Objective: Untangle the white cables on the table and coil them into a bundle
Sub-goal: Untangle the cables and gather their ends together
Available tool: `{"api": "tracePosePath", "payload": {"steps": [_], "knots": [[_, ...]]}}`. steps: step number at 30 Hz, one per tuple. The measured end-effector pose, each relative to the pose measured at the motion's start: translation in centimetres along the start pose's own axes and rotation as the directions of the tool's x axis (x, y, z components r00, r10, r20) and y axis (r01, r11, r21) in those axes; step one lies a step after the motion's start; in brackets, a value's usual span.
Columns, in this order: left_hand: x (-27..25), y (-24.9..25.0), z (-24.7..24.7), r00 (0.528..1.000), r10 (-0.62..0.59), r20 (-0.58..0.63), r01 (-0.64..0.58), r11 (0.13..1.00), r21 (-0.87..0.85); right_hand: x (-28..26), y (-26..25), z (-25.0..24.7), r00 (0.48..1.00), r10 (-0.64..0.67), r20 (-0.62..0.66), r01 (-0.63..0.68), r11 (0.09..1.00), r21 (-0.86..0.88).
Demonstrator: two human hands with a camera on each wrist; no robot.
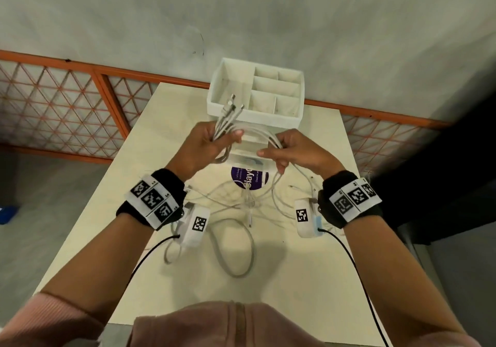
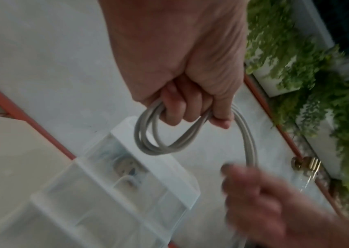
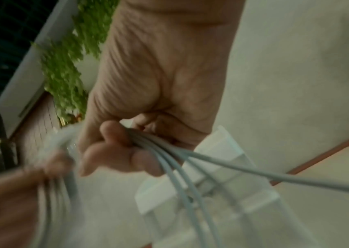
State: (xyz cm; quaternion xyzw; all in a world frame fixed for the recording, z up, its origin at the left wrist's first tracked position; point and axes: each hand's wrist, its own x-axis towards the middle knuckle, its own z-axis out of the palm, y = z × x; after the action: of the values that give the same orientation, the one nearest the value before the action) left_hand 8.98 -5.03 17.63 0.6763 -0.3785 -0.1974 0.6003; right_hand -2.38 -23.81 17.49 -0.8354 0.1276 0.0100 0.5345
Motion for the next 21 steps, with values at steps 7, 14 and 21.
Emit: {"api": "tracePosePath", "payload": {"steps": [7, 14, 21], "knots": [[1.3, 0.6, -3.4, 0.959, 0.056, -0.278, -0.096, 0.986, -0.135, -1.2, 7.9, 1.6, 0.966, 0.256, -0.033, -0.258, 0.961, -0.095], [0.7, -6.9, -4.7, 0.848, -0.178, -0.500, 0.198, 0.980, -0.012, -2.4, 4.2, -2.5, 0.915, 0.108, -0.389, -0.126, 0.992, -0.021], [-0.6, -8.5, -4.8, 0.878, -0.303, -0.369, 0.394, 0.897, 0.201, -2.5, -1.3, -5.3, 0.828, -0.113, -0.549, 0.164, 0.985, 0.044]]}}
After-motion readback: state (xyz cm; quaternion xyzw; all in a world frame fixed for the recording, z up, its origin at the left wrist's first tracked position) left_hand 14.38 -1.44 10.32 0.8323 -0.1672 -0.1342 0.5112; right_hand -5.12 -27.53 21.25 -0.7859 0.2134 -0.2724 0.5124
